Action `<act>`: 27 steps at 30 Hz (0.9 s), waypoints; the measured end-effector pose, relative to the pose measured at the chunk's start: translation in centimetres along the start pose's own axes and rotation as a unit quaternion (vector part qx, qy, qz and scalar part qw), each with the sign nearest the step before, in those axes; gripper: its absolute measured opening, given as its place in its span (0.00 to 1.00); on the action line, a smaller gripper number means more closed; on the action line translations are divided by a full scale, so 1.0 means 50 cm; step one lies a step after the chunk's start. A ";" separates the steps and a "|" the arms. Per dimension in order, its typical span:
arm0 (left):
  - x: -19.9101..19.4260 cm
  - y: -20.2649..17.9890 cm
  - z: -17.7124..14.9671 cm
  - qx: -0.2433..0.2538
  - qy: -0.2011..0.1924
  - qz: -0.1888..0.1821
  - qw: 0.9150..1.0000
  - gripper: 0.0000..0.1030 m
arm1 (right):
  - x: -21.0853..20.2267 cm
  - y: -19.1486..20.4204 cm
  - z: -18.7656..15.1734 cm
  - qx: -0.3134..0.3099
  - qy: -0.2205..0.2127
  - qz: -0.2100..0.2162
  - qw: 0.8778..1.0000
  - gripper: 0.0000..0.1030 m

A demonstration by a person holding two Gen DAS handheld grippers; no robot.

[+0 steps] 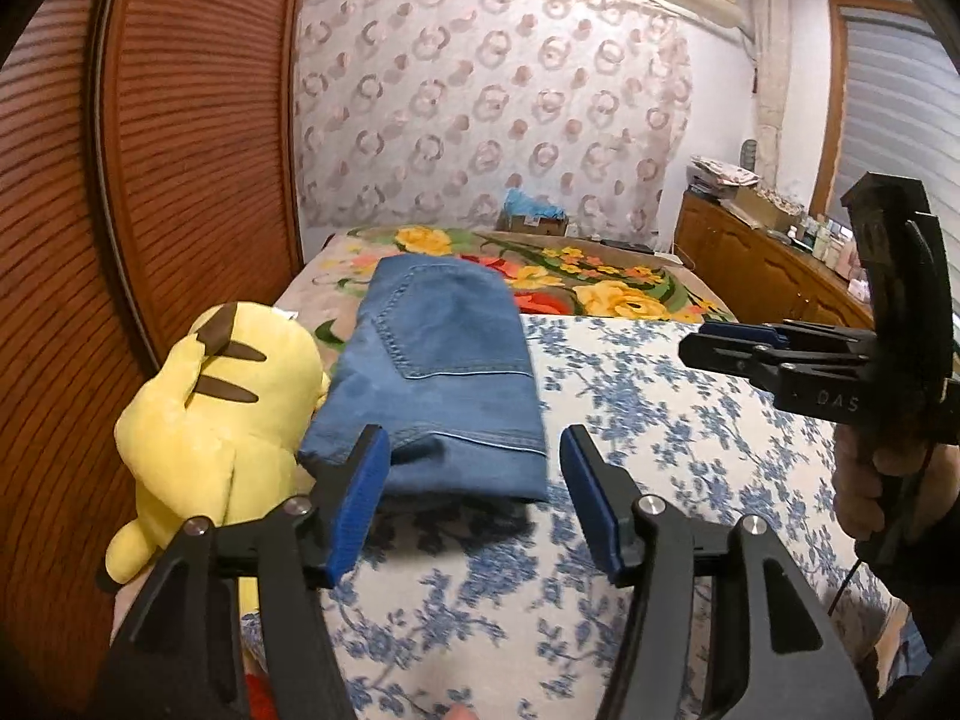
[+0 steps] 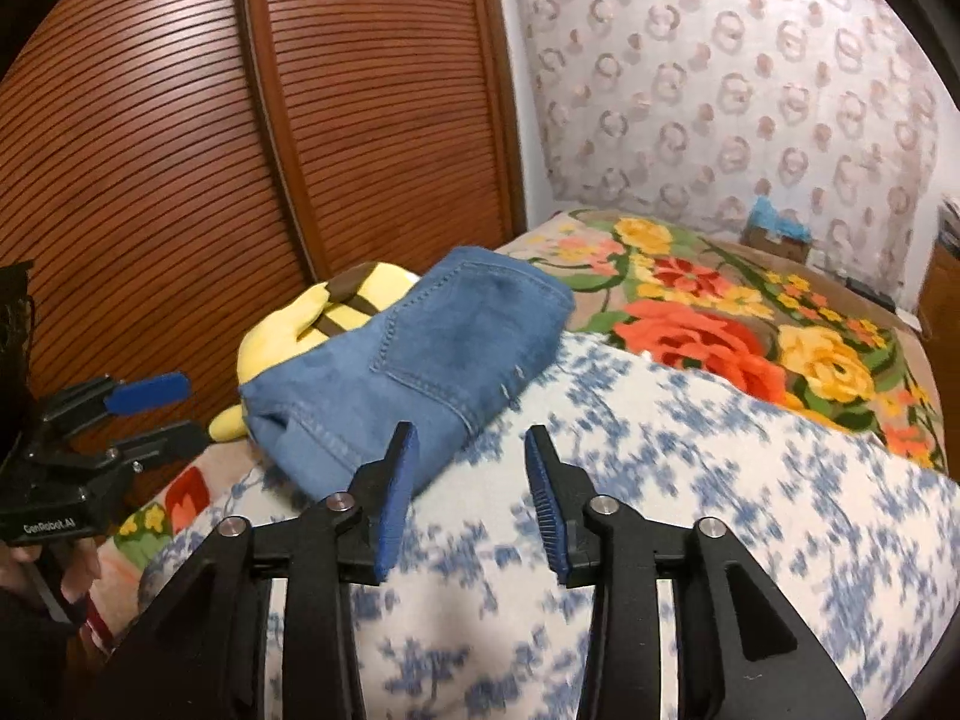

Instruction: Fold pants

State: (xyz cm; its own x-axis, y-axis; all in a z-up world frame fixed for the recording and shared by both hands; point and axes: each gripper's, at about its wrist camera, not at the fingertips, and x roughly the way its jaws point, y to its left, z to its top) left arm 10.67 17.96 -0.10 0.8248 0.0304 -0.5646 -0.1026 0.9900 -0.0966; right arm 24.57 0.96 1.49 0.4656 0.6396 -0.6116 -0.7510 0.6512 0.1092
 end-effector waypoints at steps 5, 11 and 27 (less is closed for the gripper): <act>-0.025 -0.055 -0.015 0.016 -0.005 -0.007 1.000 0.57 | -0.076 -0.015 -0.048 0.015 -0.017 -0.027 0.999 0.46; -0.049 -0.113 -0.028 0.021 -0.008 -0.009 1.000 0.57 | -0.168 -0.028 -0.097 0.030 -0.040 -0.059 0.997 0.56; -0.098 -0.245 -0.075 0.047 -0.009 -0.033 0.998 0.57 | -0.345 -0.030 -0.214 0.057 -0.078 -0.125 0.987 0.75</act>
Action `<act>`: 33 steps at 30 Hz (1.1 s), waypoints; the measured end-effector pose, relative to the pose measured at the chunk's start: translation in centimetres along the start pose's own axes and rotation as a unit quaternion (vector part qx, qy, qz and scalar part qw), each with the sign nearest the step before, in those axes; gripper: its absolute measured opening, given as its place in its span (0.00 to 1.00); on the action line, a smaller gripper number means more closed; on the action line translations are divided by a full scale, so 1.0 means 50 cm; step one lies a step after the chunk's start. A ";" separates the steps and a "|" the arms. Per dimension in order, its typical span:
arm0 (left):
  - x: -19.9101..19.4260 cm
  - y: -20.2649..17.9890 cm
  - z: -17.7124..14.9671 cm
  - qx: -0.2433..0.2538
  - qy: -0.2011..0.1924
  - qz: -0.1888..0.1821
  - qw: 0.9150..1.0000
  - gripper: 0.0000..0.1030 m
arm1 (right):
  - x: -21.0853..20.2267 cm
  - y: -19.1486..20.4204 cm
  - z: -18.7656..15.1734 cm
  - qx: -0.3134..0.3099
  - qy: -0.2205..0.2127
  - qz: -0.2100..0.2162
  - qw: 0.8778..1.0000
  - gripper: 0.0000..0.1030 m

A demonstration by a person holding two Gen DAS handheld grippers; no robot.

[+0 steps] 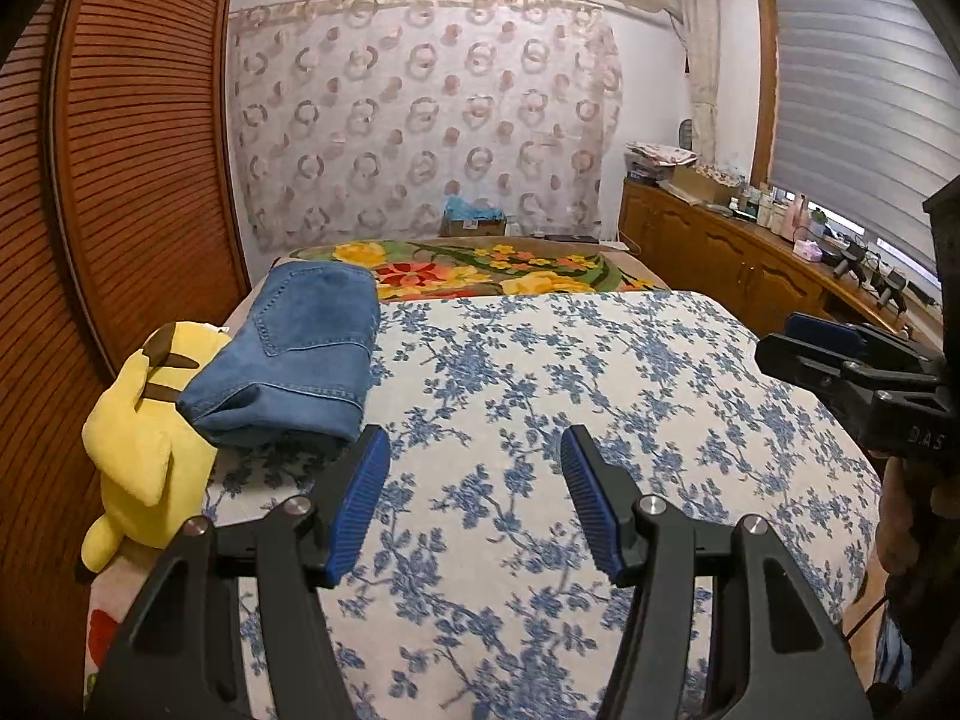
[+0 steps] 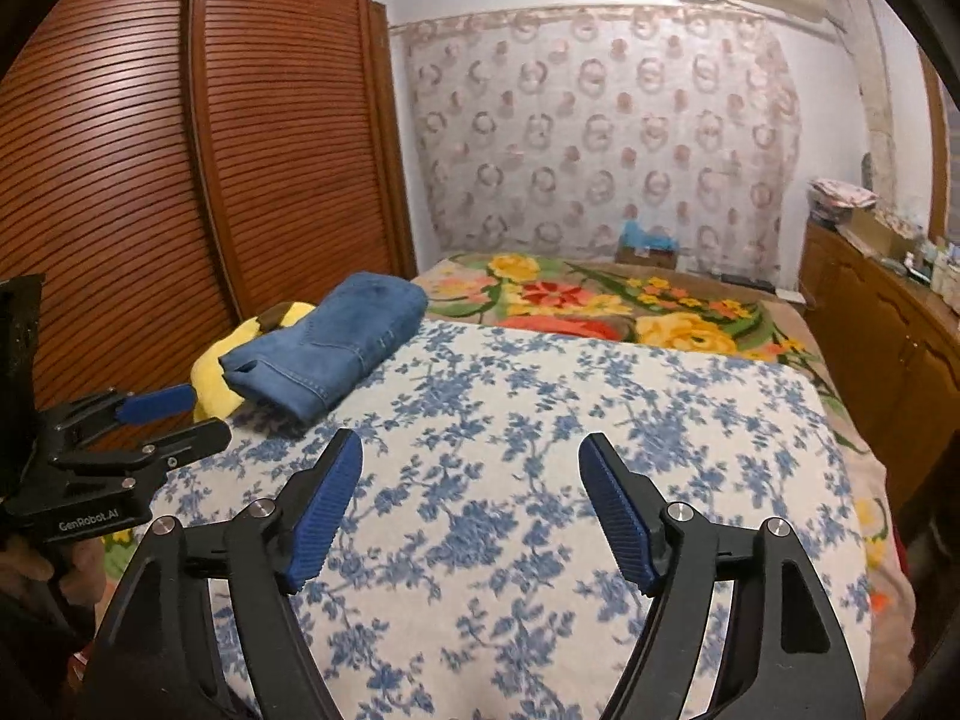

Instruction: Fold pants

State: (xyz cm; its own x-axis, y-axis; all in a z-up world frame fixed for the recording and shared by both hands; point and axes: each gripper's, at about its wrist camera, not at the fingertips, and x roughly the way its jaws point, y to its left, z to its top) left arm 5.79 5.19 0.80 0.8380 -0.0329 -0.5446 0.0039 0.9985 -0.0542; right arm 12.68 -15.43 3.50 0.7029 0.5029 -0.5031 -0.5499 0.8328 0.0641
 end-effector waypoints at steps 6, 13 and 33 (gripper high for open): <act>-0.019 -0.041 0.003 0.011 -0.002 -0.007 1.000 0.57 | -0.048 -0.017 -0.023 0.011 -0.007 -0.018 1.000 0.78; -0.047 -0.078 0.022 0.020 -0.014 -0.017 1.000 0.57 | -0.105 -0.040 -0.036 0.026 -0.019 -0.052 0.998 0.83; -0.096 -0.093 0.067 0.023 -0.038 -0.011 0.999 0.57 | -0.208 -0.052 -0.004 0.048 -0.075 -0.107 0.990 0.84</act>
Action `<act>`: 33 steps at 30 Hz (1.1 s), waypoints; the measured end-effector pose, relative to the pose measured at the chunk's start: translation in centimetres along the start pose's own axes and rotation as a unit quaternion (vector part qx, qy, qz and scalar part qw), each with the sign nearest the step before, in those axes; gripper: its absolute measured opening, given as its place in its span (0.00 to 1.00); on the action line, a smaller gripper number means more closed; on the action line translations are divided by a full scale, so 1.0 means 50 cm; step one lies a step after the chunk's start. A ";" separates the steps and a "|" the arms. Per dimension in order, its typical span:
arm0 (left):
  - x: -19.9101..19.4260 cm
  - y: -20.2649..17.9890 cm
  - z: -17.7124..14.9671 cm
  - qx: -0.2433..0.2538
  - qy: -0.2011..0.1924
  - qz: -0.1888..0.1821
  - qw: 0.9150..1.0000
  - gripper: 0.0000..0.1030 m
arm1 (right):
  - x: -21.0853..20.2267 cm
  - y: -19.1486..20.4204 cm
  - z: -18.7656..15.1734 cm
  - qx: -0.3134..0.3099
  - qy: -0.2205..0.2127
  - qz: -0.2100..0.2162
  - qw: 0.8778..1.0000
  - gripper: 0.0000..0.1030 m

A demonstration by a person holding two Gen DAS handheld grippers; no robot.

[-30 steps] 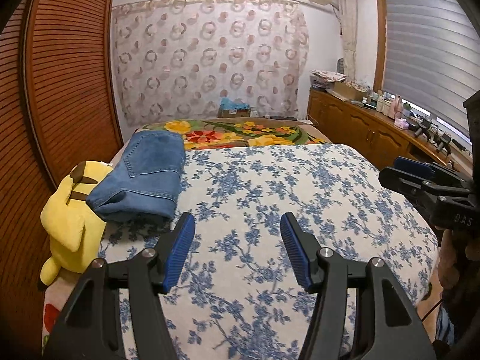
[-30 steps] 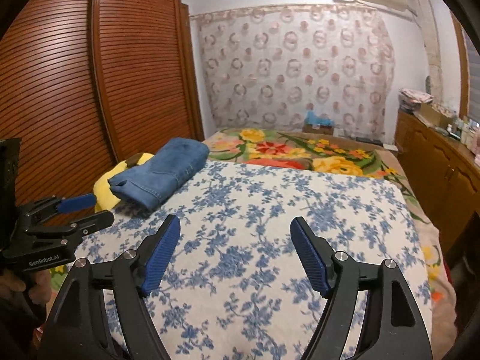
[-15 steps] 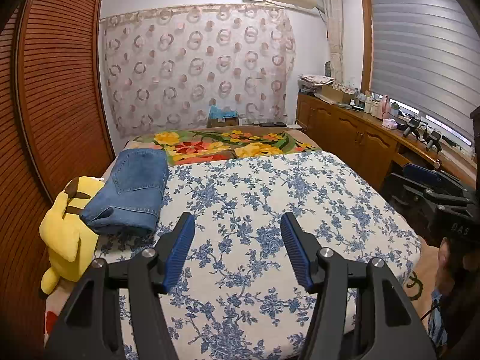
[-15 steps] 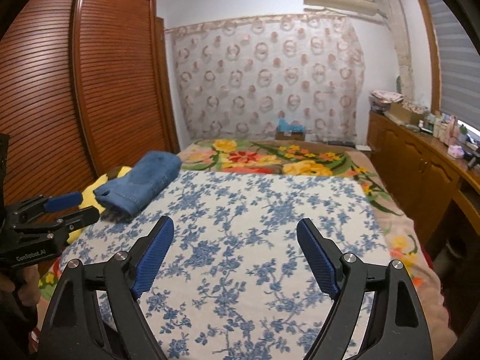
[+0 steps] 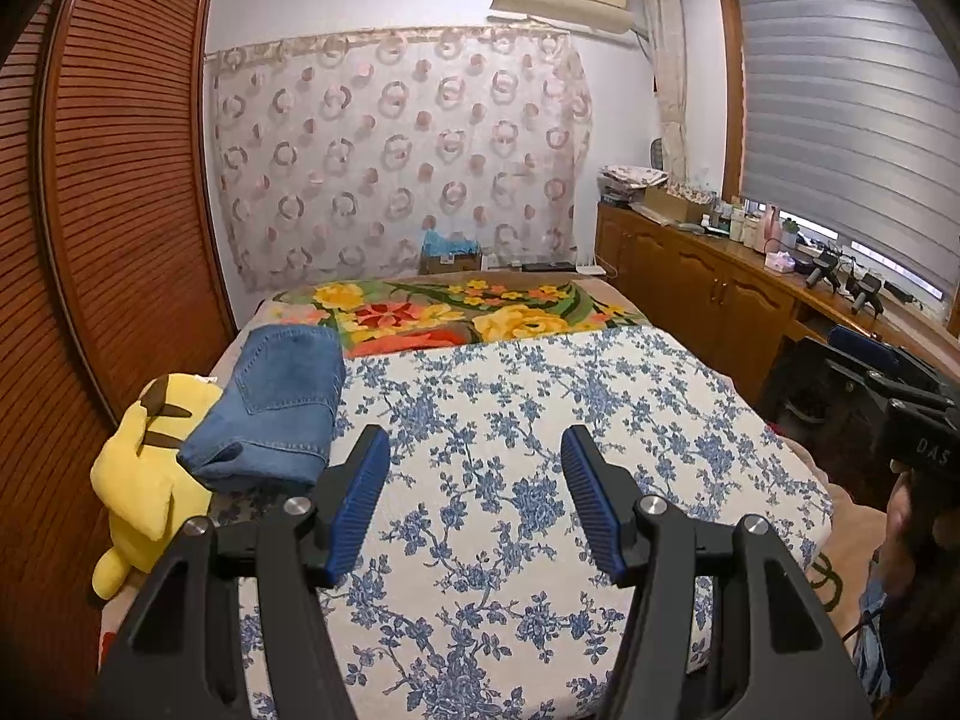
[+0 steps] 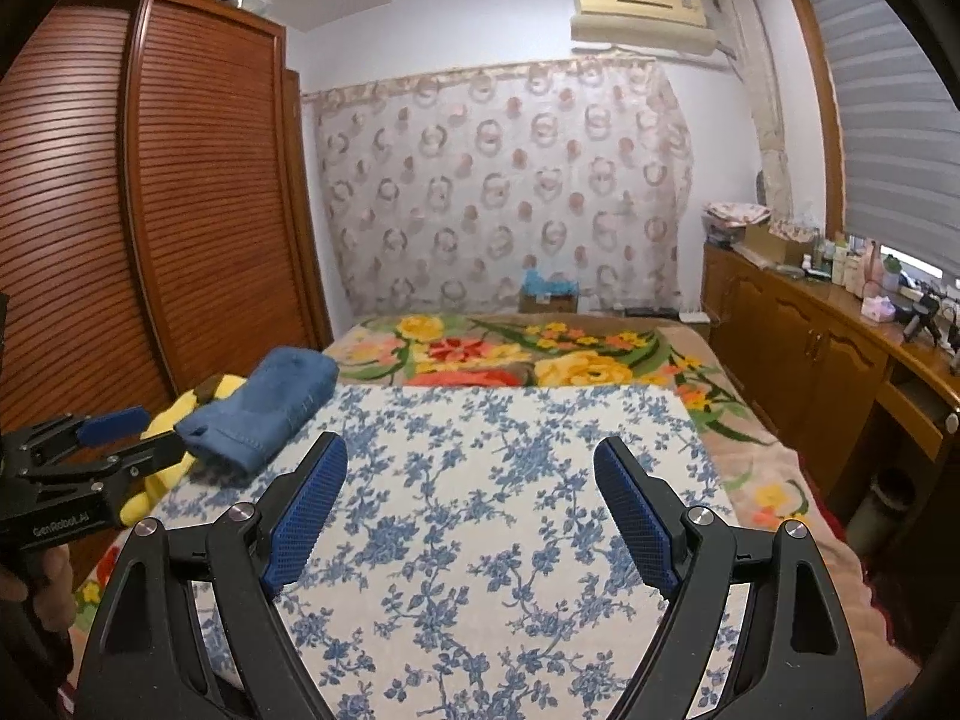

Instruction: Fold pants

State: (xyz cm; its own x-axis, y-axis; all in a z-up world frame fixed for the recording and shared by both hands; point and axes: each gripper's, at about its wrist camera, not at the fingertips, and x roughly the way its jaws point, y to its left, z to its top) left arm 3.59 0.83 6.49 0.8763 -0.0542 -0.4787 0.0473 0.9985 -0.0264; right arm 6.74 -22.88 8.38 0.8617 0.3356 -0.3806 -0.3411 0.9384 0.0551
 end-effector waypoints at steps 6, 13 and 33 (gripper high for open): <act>-0.024 0.007 0.014 -0.003 -0.018 0.005 1.000 0.57 | -0.023 0.005 0.010 -0.005 -0.017 -0.008 1.000 0.84; -0.038 0.014 0.016 -0.009 -0.029 0.012 0.999 0.57 | -0.040 0.008 0.014 -0.007 -0.031 -0.023 0.999 0.84; -0.041 0.018 0.010 -0.012 -0.031 0.017 0.999 0.58 | -0.031 0.005 0.001 -0.005 -0.026 -0.028 0.999 0.84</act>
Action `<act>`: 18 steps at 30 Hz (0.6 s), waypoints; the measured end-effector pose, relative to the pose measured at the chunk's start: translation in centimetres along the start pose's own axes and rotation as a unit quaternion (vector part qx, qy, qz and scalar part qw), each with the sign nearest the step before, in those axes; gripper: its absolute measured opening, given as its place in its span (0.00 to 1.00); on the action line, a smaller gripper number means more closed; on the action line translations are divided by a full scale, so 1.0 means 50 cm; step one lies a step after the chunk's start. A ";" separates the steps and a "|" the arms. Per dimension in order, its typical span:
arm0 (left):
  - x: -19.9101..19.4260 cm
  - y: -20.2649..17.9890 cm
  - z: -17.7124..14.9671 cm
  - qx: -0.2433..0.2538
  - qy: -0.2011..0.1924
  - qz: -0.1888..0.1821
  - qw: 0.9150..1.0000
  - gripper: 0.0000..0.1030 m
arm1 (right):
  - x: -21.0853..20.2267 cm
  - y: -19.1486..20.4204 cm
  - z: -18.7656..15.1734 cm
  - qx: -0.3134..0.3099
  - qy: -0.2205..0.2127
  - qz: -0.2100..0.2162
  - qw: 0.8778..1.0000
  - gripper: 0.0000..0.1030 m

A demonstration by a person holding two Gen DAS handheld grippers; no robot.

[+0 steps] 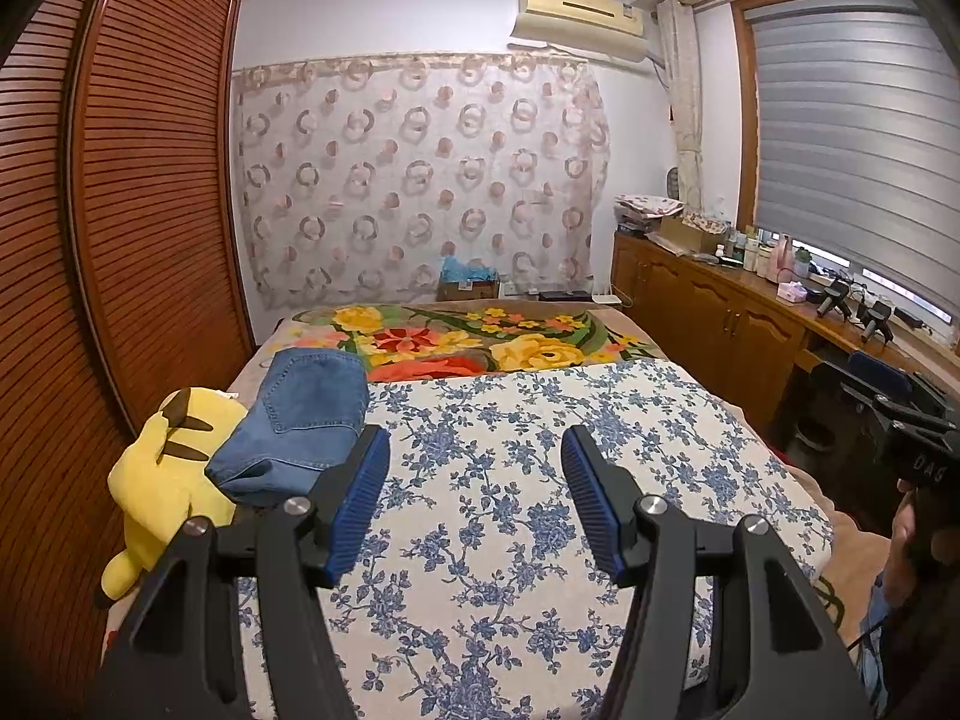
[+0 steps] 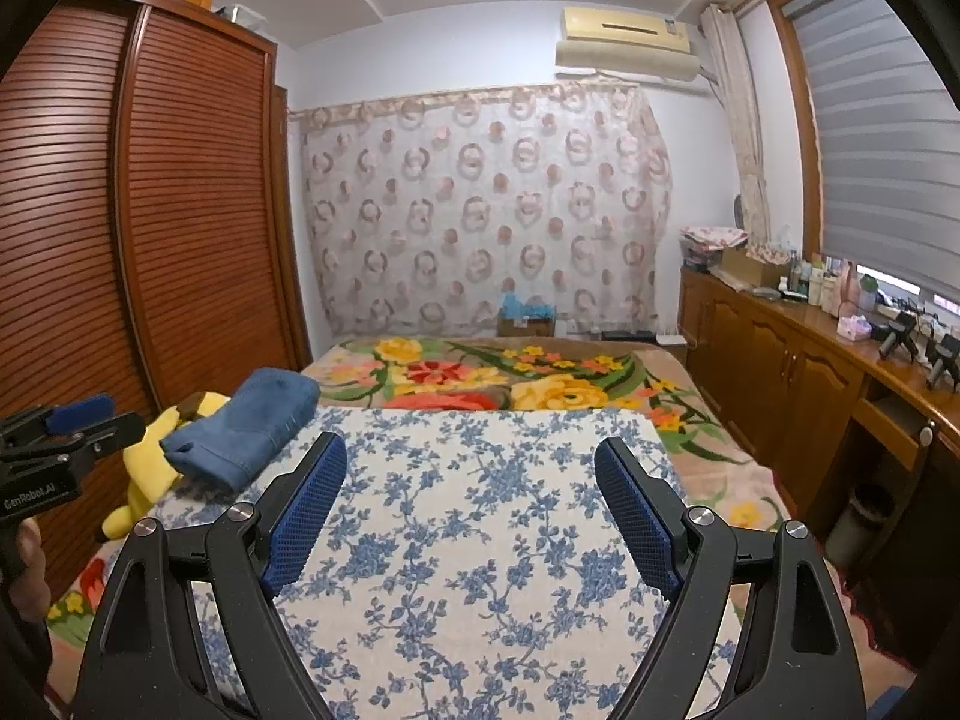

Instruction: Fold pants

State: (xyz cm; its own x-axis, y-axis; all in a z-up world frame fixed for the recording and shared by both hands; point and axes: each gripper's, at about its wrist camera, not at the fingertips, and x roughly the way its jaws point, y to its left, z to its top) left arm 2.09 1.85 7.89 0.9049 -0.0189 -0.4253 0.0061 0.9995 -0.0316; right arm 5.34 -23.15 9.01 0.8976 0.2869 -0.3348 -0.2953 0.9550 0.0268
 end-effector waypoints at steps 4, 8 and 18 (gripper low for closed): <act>0.000 0.001 0.000 0.000 0.000 0.000 1.000 0.58 | 0.000 0.000 0.001 -0.001 0.000 0.000 1.000 0.84; 0.000 0.001 0.000 0.000 0.000 -0.001 1.000 0.58 | -0.001 0.000 -0.004 0.000 0.001 0.000 1.000 0.84; 0.001 0.004 -0.001 -0.001 0.000 -0.001 1.000 0.58 | -0.001 0.001 -0.005 -0.001 0.001 0.001 1.000 0.84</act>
State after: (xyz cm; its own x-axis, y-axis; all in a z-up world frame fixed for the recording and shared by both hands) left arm 2.11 2.05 7.81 0.9047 -0.0204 -0.4256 0.0066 0.9994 -0.0337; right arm 5.20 -23.12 8.78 0.8960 0.2886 -0.3375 -0.2978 0.9543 0.0254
